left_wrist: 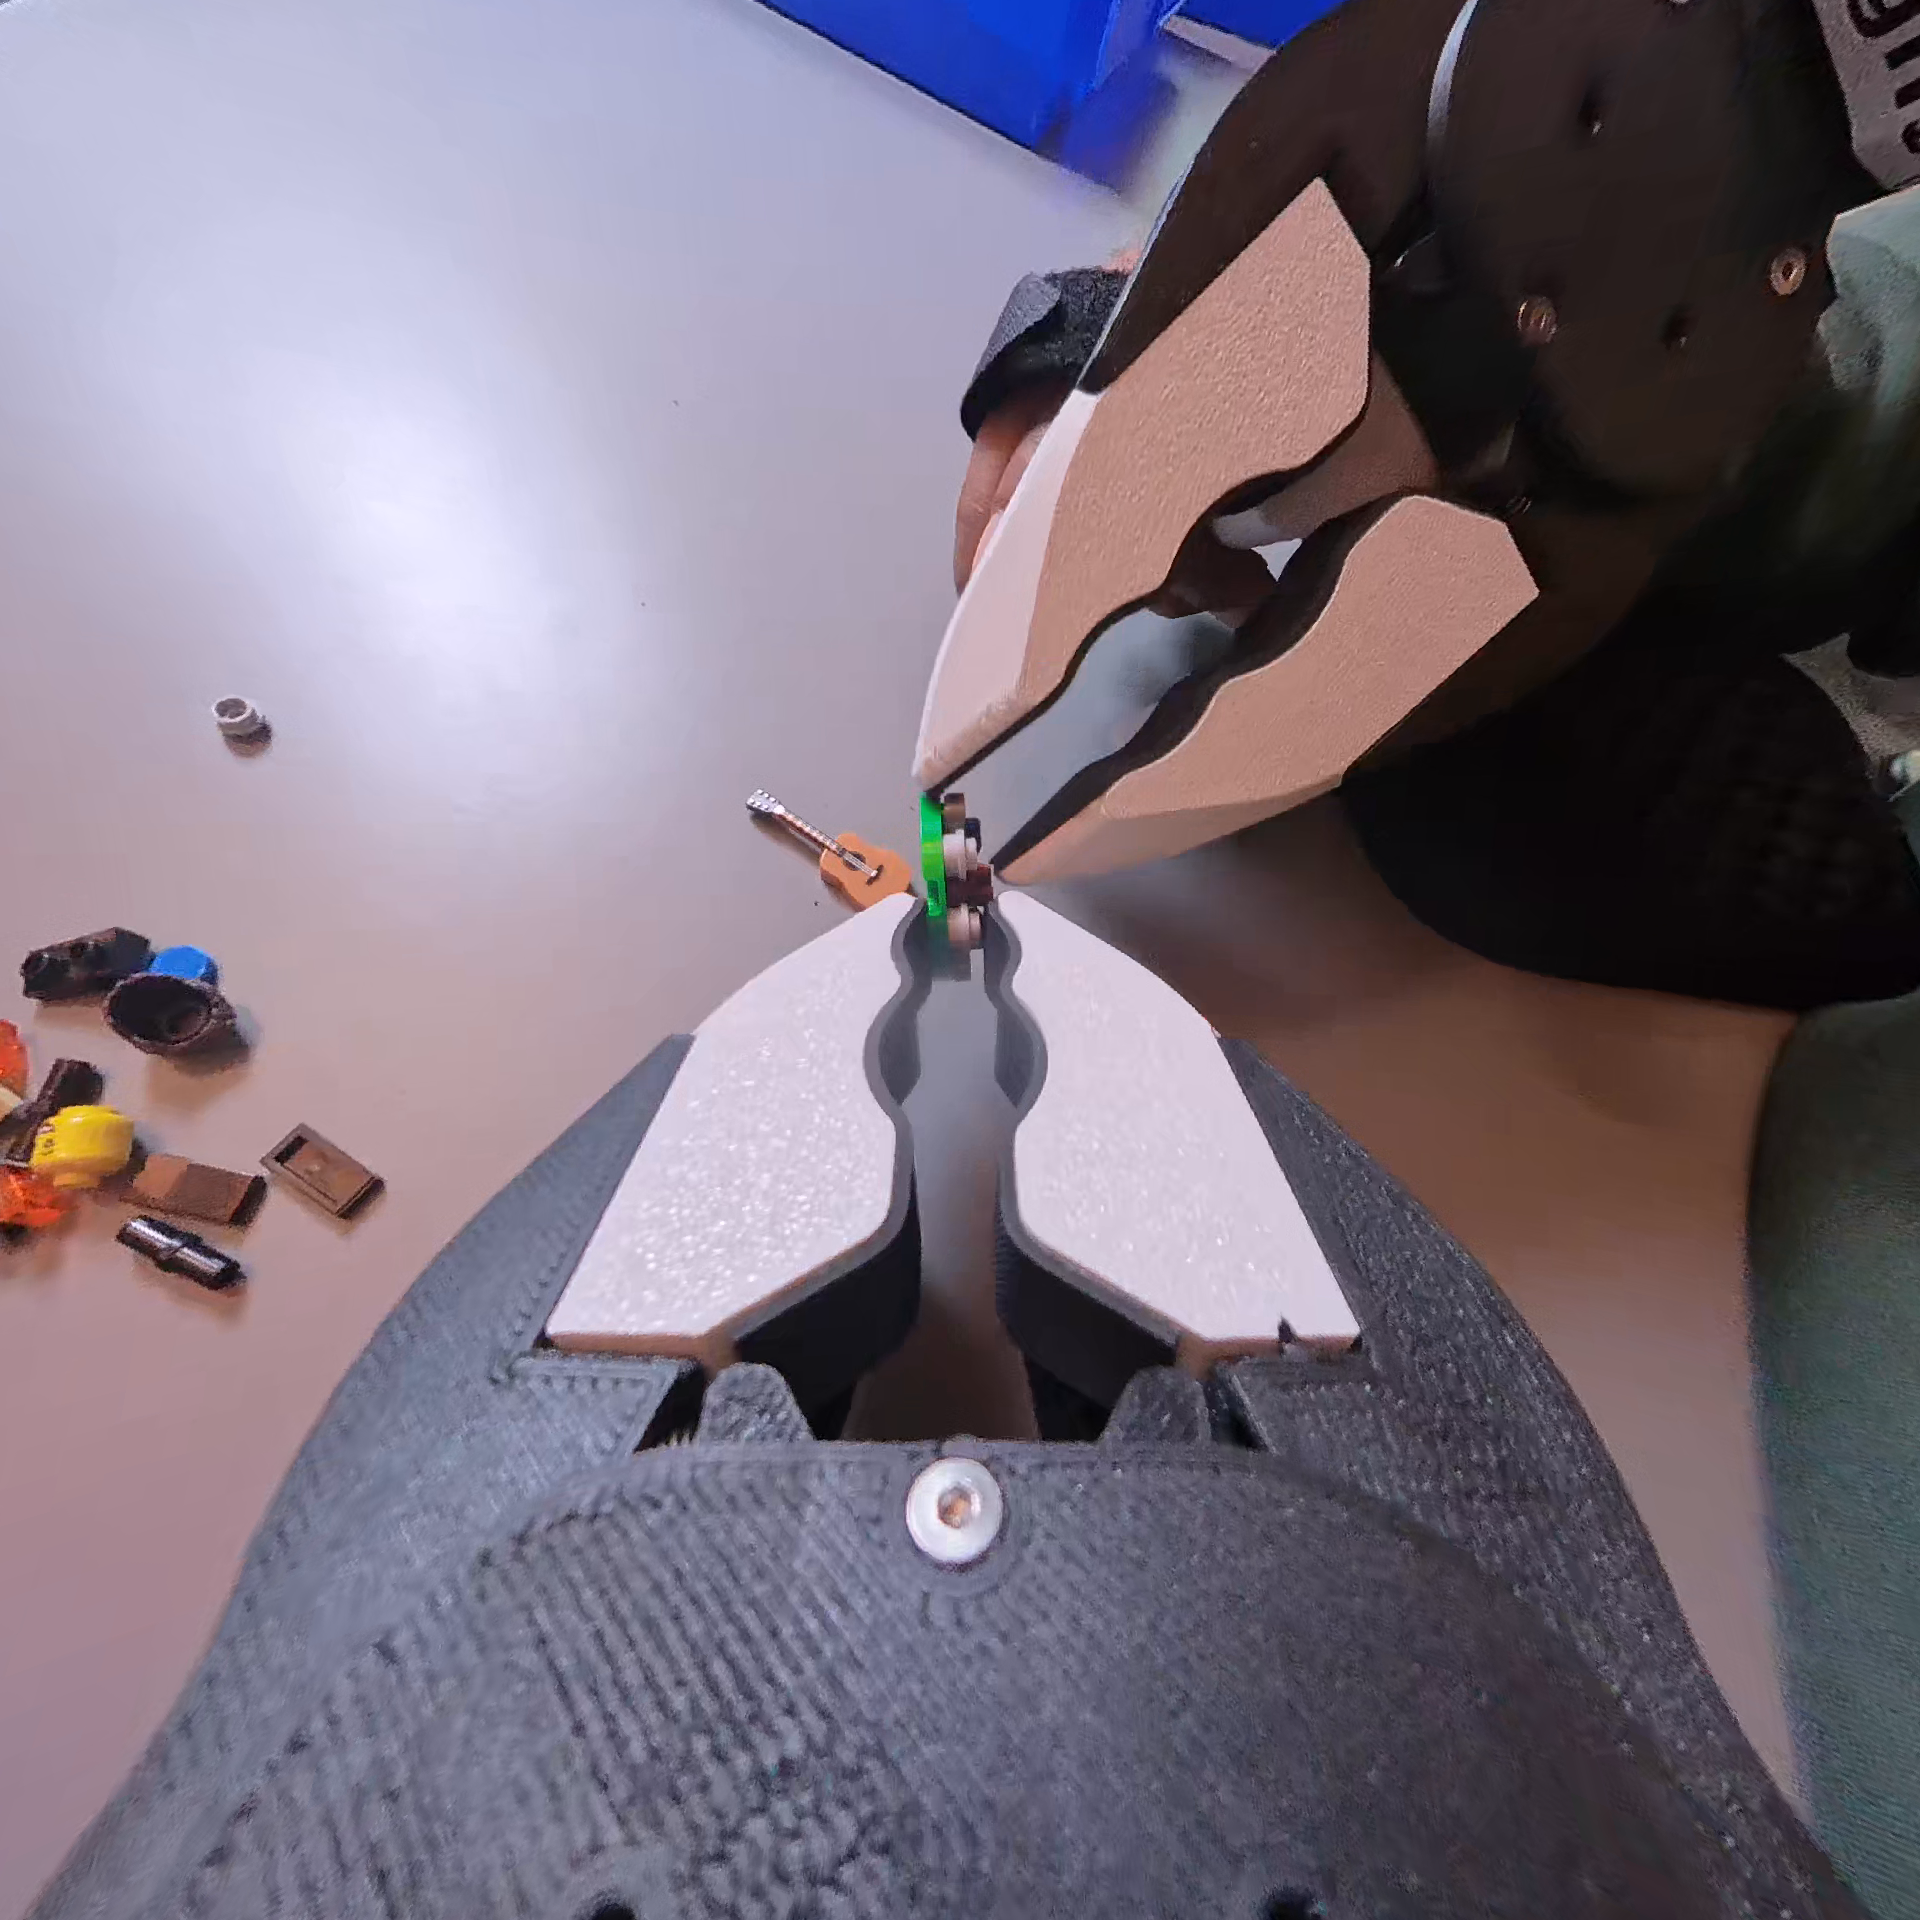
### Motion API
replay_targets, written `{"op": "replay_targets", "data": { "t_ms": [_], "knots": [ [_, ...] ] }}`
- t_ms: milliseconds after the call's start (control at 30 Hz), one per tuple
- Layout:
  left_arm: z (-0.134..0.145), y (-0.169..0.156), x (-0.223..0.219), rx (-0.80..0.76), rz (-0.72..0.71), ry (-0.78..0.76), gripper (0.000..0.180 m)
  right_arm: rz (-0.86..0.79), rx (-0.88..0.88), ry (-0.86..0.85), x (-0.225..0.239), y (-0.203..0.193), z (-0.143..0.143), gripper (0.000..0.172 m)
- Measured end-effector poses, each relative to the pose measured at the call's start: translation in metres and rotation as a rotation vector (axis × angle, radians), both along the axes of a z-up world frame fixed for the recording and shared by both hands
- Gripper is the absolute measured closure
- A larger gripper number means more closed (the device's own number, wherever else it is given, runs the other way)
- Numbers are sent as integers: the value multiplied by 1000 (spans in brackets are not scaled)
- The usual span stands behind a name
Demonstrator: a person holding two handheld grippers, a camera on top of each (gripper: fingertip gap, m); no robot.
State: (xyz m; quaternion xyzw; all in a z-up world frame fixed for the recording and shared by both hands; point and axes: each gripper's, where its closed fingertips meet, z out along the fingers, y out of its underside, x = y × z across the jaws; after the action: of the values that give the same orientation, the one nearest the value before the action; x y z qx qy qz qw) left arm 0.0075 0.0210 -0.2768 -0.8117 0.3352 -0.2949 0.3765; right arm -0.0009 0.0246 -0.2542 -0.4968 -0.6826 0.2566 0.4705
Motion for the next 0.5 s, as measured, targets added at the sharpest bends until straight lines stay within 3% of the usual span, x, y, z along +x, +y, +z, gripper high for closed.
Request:
{"op": "replay_targets", "data": {
  "t_ms": [167,400,500],
  "knots": [
    [-4,0,-1,47,3,74,171,-17,58,-30,0,1,-4,161],
    [-12,1,-3,-45,36,37,171,-1,152,-33,-2,-8,-11,170],
    [-5,4,-4,-16,37,25,171,-17,185,-18,-1,-4,-6,170]
  ]
}}
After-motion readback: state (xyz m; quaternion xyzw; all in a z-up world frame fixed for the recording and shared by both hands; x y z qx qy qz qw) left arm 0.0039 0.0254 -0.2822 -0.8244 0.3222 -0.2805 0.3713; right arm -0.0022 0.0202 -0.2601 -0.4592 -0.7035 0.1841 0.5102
